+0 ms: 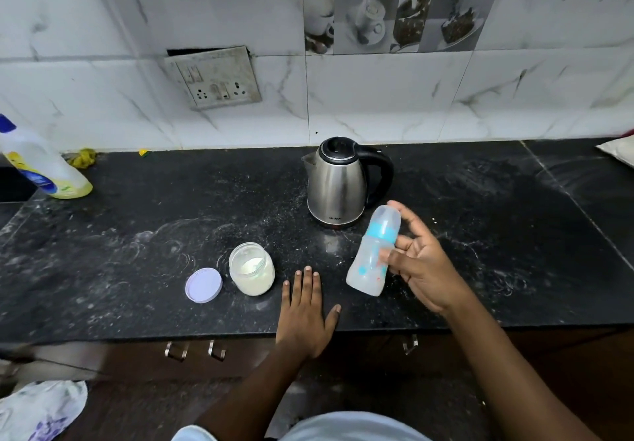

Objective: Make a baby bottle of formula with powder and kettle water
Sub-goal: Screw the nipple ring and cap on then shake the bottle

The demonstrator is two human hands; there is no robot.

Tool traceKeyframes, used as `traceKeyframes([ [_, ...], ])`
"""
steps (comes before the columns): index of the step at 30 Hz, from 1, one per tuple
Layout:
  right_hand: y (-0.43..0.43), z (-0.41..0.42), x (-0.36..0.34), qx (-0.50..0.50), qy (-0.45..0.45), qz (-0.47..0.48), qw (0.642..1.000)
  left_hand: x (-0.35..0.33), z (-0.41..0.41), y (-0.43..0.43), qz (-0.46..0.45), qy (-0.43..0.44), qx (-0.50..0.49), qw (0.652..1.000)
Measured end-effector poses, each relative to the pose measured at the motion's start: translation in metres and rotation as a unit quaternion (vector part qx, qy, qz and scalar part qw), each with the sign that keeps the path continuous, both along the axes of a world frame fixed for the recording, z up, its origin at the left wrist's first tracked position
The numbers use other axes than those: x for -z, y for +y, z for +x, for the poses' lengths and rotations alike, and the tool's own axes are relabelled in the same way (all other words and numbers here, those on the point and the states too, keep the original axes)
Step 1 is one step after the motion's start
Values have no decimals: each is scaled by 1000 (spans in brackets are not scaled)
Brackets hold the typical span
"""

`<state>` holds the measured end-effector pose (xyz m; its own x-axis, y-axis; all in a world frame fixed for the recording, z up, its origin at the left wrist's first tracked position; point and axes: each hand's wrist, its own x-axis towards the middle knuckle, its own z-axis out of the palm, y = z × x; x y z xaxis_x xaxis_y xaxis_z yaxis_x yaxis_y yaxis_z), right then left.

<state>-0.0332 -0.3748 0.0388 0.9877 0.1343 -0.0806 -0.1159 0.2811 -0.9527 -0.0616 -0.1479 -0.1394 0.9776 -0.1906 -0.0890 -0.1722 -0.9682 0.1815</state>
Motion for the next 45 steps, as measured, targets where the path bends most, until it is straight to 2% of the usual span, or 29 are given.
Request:
traceKeyframes([
  [3, -2, 3, 0, 73, 13, 51, 996, 4, 1, 0, 4, -9, -2, 1000],
  [7, -3, 6, -8, 14, -6, 6, 1000, 3, 0, 0, 10, -7, -3, 1000],
  [10, -8, 11, -7, 79, 5, 44, 996, 2, 0, 0, 14, -6, -2, 1000],
  [13, -5, 9, -8, 15, -1, 4, 1000, 4, 0, -1, 17, -8, -3, 1000],
  [17, -2, 7, 2, 72, 27, 51, 996, 0, 0, -1, 12, 2, -2, 1000],
  [20, 5, 3, 4, 4, 12, 19, 1000, -5, -1, -1, 19, 12, 1, 1000],
  [23, 3, 6, 4, 65, 21, 49, 996, -6, -2, -1, 14, 16, 0, 1000],
  [26, 3, 6, 0, 10, 1, 14, 1000, -4, -2, -1, 15, 13, 1, 1000],
  [29, 3, 7, 3, 64, 15, 39, 997, -5, -1, -1, 12, 13, 2, 1000],
  [32, 7, 7, 3, 33, 6, 19, 999, -4, -2, 0, 13, 15, 3, 1000],
  [35, 3, 7, 7, 84, 25, 41, 995, -4, -1, 0, 8, 7, -2, 1000],
  [38, 5, 4, 4, 30, 11, 12, 999, -4, -1, -1, 15, 16, 4, 1000],
  [41, 4, 3, 6, 77, 24, 41, 996, -5, -1, 0, 10, 4, 1, 1000],
  [45, 8, 0, 3, 39, 8, 18, 999, -3, -1, 0, 12, 8, 5, 1000],
])
